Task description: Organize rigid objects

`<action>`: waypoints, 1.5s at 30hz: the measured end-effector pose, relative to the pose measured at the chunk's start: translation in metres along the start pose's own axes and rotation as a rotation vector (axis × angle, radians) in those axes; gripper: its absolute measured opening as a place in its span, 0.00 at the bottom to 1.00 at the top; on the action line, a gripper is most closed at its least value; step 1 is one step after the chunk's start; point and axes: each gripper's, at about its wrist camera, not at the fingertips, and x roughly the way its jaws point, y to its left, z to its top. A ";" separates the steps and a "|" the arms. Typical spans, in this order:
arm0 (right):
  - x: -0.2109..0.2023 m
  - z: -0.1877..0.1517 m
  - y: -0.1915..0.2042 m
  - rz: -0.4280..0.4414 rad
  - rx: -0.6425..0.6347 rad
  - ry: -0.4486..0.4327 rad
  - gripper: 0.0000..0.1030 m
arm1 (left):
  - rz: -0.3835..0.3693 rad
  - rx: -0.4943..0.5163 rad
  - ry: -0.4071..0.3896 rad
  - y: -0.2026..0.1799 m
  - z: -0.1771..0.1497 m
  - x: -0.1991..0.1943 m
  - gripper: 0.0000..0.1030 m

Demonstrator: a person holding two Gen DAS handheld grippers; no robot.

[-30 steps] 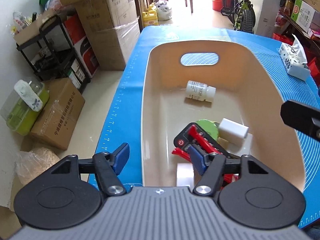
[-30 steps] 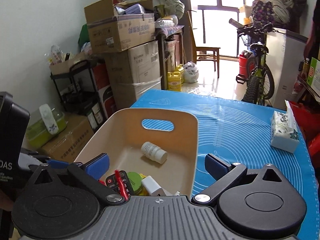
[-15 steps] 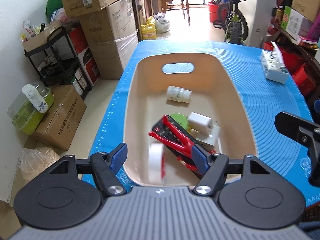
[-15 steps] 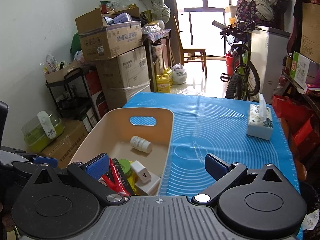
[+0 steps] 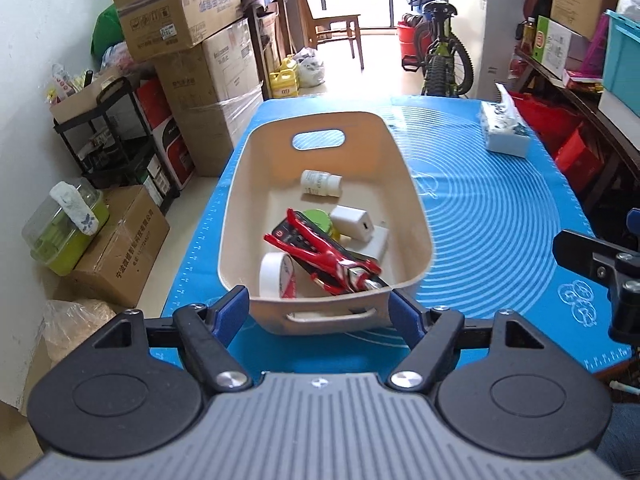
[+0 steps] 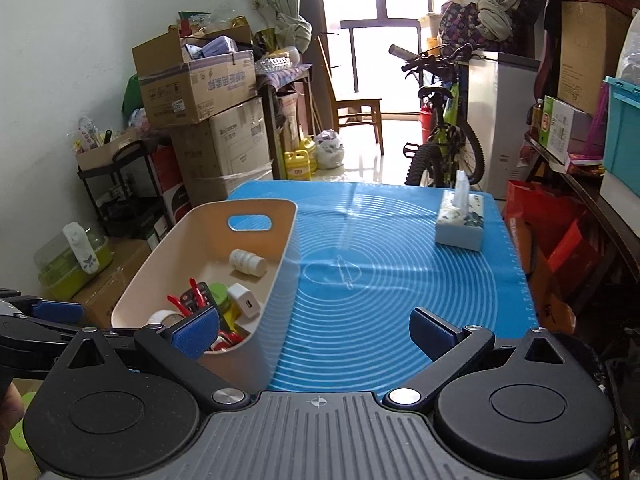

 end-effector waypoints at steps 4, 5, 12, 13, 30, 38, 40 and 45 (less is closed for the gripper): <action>-0.019 -0.012 -0.006 -0.013 -0.010 -0.007 0.97 | -0.020 -0.011 -0.017 -0.006 -0.011 -0.014 0.76; -0.023 -0.016 -0.006 -0.017 -0.015 -0.007 0.97 | -0.026 -0.009 -0.020 -0.009 -0.014 -0.017 0.76; -0.049 -0.043 -0.010 -0.035 0.001 -0.023 0.97 | -0.033 0.012 -0.058 -0.017 -0.032 -0.036 0.82; -0.054 -0.047 -0.011 -0.037 0.003 -0.028 0.97 | -0.035 0.010 -0.059 -0.018 -0.034 -0.038 0.83; -0.074 -0.091 -0.013 -0.031 -0.034 -0.103 0.97 | -0.055 0.010 -0.066 -0.030 -0.086 -0.033 0.86; -0.071 -0.109 -0.006 -0.028 -0.053 -0.127 0.97 | -0.056 0.020 -0.128 -0.033 -0.097 -0.032 0.86; -0.071 -0.110 -0.007 -0.030 -0.052 -0.134 0.97 | -0.063 0.022 -0.135 -0.034 -0.099 -0.030 0.86; -0.068 -0.114 -0.003 -0.042 -0.086 -0.128 0.97 | -0.057 0.010 -0.159 -0.034 -0.100 -0.030 0.85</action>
